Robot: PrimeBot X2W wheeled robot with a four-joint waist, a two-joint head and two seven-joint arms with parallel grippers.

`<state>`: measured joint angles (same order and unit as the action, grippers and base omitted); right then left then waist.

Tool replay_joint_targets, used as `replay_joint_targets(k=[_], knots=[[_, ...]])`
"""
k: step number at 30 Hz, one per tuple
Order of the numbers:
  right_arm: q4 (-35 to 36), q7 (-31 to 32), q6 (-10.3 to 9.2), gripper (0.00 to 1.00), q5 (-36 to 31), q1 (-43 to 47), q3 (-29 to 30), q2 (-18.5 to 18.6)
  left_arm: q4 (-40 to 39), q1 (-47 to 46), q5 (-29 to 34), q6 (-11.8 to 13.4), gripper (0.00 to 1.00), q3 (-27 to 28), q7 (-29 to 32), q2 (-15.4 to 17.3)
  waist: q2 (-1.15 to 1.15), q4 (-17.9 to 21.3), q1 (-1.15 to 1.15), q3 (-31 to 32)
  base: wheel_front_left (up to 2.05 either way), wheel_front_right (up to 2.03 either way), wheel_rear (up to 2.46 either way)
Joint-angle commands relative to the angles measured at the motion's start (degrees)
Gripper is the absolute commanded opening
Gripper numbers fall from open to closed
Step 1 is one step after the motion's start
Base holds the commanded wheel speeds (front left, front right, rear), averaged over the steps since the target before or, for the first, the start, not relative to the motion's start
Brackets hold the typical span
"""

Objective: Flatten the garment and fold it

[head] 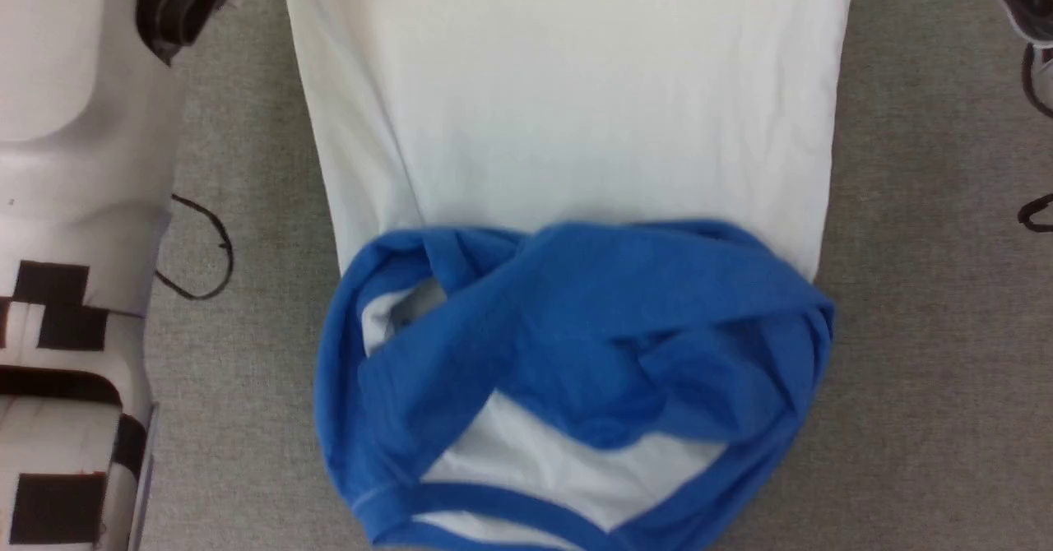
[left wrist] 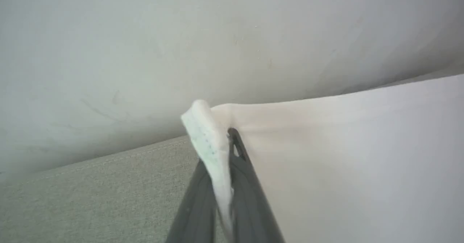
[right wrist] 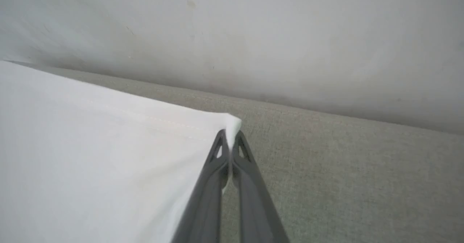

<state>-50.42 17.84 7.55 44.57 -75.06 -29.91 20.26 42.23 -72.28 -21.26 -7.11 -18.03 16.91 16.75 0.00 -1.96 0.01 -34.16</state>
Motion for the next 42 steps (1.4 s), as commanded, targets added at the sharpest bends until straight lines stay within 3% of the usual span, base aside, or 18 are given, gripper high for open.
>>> replay_joint_targets(k=[1,6,11,20,30,35,41,42], knots=[[0.6,-4.3,-0.06,0.0,-0.7,-0.8,0.4,1.1,0.6,-1.1,0.8,0.0,0.0,0.4,-3.4,1.3,0.0,1.0,-0.01,3.2,0.0,0.0,0.0],[2.6,-13.2,-0.06,0.0,-1.1,-0.8,0.6,2.3,0.6,-1.3,1.2,0.5,0.0,1.3,-11.1,2.6,0.0,1.7,-0.01,7.0,0.0,0.0,0.0],[5.8,-18.3,-0.06,0.0,-0.7,1.6,0.6,3.3,-0.5,0.8,0.0,1.0,0.0,2.7,-16.5,2.4,0.0,1.8,-0.01,9.5,0.0,0.0,0.0],[20.5,-23.7,-0.06,0.0,-0.9,21.9,0.7,6.1,-10.5,22.8,-4.4,3.2,0.0,5.7,-23.8,1.9,0.0,2.0,-0.01,16.9,0.0,0.0,0.0],[39.9,-16.2,-0.06,0.0,-6.2,53.3,10.0,4.6,-31.1,56.4,-7.6,9.6,0.0,6.4,-21.1,2.3,0.0,2.6,-0.01,23.4,0.0,0.0,0.0],[47.4,-9.6,-0.06,0.0,-8.1,67.5,16.6,0.0,-36.7,68.0,-9.4,12.4,0.0,5.6,-16.3,2.0,0.0,2.3,-0.01,25.1,0.0,0.0,0.0],[48.2,-5.6,-0.06,0.0,-12.0,76.7,22.1,-7.0,-36.4,73.7,-11.9,12.3,0.0,4.1,-13.8,0.7,0.0,2.1,-0.01,26.0,0.0,0.0,0.0],[47.6,-5.2,-0.06,0.13,-12.9,77.7,22.6,-7.8,-36.0,74.0,-12.2,12.0,0.34,3.7,-13.7,0.4,0.0,2.0,-0.01,26.2,0.0,0.0,0.0]])
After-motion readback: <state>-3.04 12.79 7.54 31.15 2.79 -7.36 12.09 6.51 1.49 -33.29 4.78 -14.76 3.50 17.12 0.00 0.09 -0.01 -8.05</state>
